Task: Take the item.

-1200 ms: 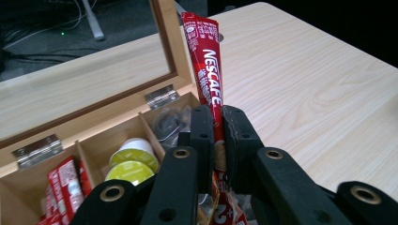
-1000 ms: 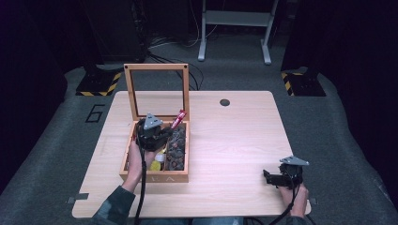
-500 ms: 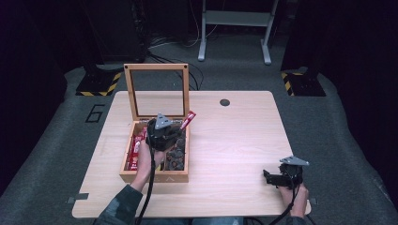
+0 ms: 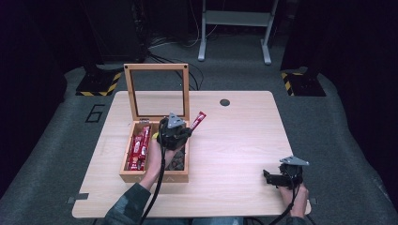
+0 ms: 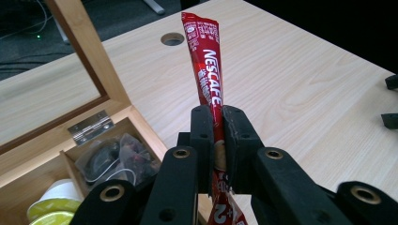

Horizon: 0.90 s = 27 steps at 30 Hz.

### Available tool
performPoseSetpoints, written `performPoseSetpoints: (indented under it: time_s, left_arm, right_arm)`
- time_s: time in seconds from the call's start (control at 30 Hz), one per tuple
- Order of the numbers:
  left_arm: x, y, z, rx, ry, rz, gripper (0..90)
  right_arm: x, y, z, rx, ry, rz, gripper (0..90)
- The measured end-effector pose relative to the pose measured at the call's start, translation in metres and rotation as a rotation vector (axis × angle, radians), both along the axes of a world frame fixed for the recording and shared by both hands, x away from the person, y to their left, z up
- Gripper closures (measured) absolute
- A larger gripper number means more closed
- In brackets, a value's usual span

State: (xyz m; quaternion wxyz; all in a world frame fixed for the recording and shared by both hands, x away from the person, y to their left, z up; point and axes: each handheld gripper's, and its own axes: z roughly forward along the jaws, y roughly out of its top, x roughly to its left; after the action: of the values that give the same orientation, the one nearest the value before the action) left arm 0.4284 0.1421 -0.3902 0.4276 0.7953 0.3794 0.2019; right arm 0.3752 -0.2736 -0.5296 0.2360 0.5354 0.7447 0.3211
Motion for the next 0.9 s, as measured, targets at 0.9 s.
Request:
performPoseSetpoints:
  time_s: [0.9]
  left_arm:
    - [0.007,-0.053,-0.022,0.015,0.051,-0.056,82.7]
  right_arm:
    - [0.000,0.001,0.000,0.005,0.002,-0.006,4.4]
